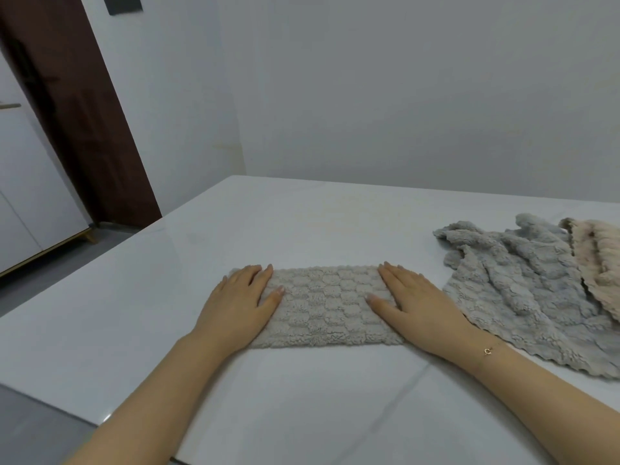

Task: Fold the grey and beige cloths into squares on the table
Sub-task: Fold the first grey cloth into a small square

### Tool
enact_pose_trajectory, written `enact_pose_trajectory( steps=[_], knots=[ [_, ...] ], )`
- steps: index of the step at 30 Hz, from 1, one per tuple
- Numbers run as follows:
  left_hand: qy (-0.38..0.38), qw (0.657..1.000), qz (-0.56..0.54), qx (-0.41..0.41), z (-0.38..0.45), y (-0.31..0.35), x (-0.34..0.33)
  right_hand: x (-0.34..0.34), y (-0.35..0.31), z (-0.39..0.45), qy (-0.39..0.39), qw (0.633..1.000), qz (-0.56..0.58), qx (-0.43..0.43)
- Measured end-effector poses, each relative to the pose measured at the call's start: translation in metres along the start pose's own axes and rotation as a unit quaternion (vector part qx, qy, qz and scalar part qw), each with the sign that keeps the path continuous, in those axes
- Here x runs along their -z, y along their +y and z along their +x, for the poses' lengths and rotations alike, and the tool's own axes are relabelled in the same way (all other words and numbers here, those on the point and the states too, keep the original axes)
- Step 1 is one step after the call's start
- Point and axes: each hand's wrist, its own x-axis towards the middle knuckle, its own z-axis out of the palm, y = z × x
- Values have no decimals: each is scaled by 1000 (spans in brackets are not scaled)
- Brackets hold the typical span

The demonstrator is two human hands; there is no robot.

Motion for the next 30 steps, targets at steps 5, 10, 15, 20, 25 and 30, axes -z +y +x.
enact_pose_trajectory(
  steps=[5, 10, 15, 20, 25, 30],
  knots=[
    [90, 992, 66, -65, -4, 14, 11, 7, 4, -7, 101, 995, 6, 22],
    [112, 963, -93, -225, -42, 80, 6, 8, 16, -9, 165, 977, 137, -13],
    [92, 935, -72, -334, -46, 111, -14, 10, 24, -4, 157, 937, 309, -47],
    [138, 925, -16, -354, -38, 119, -18, 8, 26, -1, 158, 912, 373, -62],
    [127, 945, -86, -290, -48, 117, -15, 9, 30, -2, 124, 878, 458, -60],
    [72, 934, -328, -120, -59, 100, -6, 17, 35, -6, 12, 860, 510, 29]
  ],
)
